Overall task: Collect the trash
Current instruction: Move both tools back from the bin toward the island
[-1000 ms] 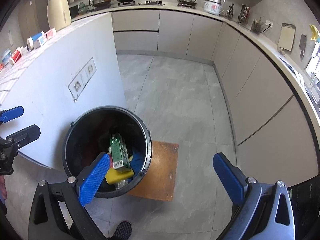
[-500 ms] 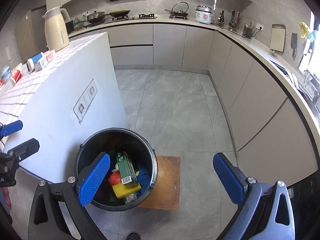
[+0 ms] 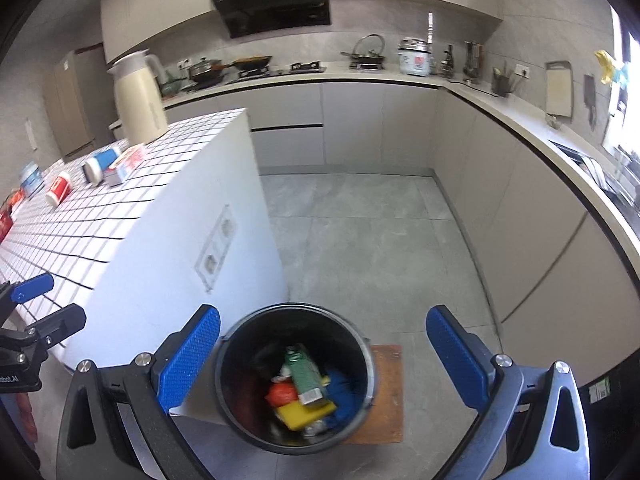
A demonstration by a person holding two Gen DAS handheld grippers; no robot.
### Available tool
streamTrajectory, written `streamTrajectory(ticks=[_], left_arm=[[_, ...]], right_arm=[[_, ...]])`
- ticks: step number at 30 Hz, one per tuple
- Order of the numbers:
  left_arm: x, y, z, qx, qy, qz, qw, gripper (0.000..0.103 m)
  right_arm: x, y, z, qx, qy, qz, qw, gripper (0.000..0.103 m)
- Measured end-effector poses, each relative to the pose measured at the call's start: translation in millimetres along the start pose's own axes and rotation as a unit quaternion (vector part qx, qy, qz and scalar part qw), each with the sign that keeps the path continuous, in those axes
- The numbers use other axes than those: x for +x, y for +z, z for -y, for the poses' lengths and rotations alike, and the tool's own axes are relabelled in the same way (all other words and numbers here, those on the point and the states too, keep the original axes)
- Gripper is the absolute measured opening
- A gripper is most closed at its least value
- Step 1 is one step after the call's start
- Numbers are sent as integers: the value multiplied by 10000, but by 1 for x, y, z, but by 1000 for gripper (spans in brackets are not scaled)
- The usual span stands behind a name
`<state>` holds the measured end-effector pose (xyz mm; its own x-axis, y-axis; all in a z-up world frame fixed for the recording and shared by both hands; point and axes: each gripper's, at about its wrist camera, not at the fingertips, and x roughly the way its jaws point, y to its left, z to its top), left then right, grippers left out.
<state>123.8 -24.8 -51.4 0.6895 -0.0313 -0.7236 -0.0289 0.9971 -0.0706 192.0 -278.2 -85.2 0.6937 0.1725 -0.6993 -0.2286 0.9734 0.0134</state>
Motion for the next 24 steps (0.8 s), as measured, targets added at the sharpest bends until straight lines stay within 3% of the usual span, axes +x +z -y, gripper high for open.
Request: streamTrajectory(ticks=[13,24], left_arm=[[-27,-3,-144,-580,338,190,9976,102],[-47,-4,-257,-667,549,272,9959,102]], right_arm=[[7,30,-148,-443,266,-76,9986,103],[13,52,-262,-473,464,-4,9978,103]])
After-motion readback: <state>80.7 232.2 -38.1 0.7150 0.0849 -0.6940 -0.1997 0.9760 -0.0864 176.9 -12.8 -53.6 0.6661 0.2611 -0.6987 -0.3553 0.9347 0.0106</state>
